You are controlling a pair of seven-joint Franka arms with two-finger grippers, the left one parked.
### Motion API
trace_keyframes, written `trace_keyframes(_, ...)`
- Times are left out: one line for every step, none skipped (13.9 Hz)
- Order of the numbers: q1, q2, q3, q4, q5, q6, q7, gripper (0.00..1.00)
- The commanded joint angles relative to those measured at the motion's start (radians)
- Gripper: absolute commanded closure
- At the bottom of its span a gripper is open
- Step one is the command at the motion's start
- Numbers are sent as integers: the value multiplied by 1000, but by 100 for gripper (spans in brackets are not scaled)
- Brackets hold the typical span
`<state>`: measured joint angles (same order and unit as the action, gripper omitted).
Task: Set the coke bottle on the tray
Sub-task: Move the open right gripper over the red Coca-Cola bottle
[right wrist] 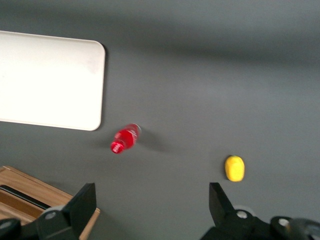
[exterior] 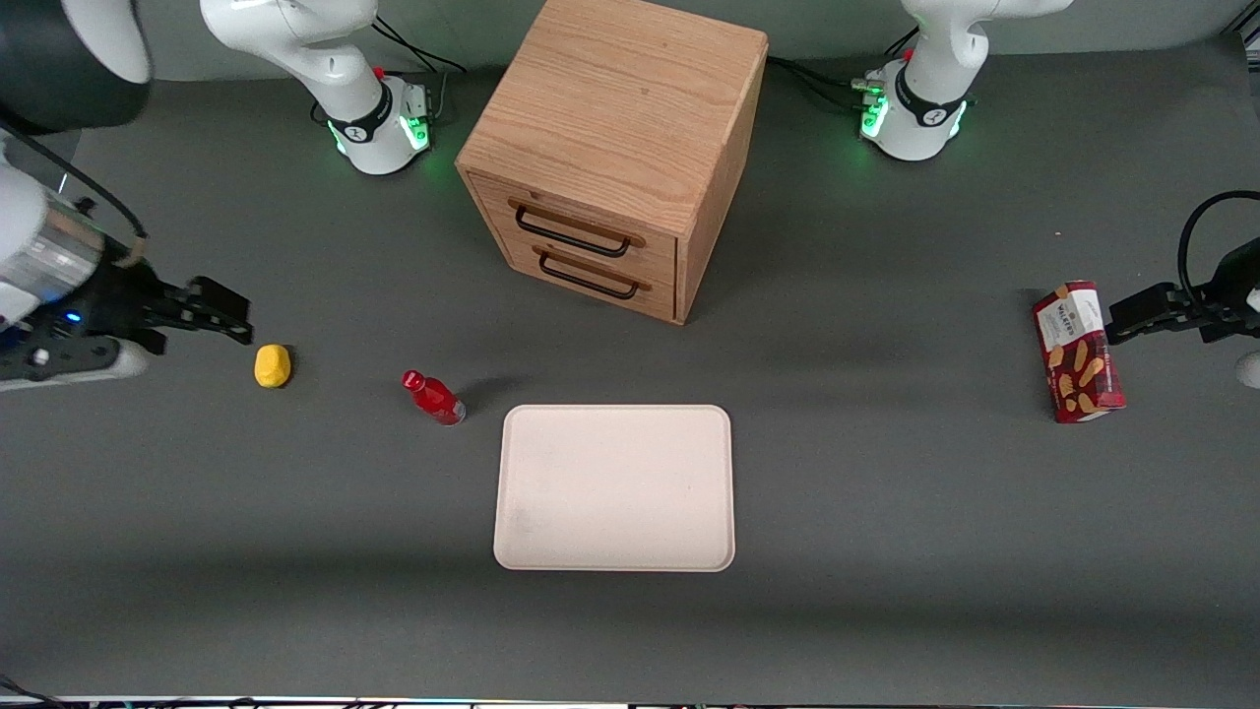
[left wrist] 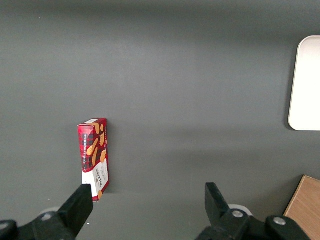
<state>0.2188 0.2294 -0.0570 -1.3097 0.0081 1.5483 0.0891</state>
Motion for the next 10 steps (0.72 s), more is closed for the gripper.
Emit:
trace_keyframes(69,132,-14,182,-4,-60,98,0)
trace_keyframes(95,145,-12,196,-2,-65,144,0)
trace_keyframes(118,146,-12,196,-2,-65,180,0)
trace_keyframes(128,146,-12,195,-2,-65,185,0)
trace_keyframes(129,140,-12,190,1,-66,178,0)
trace_keyframes(129,134,-12,176,1,-69,175,0)
trace_keyframes(129,117,-9,153,1,-70,175,0)
trace_keyframes(131,85,-9,101,1,-70,173,0)
trace_keyframes(131,47,-9,40,4,-57,169,0)
trace_keyframes(131,13,-9,-9,9,-48,161,0)
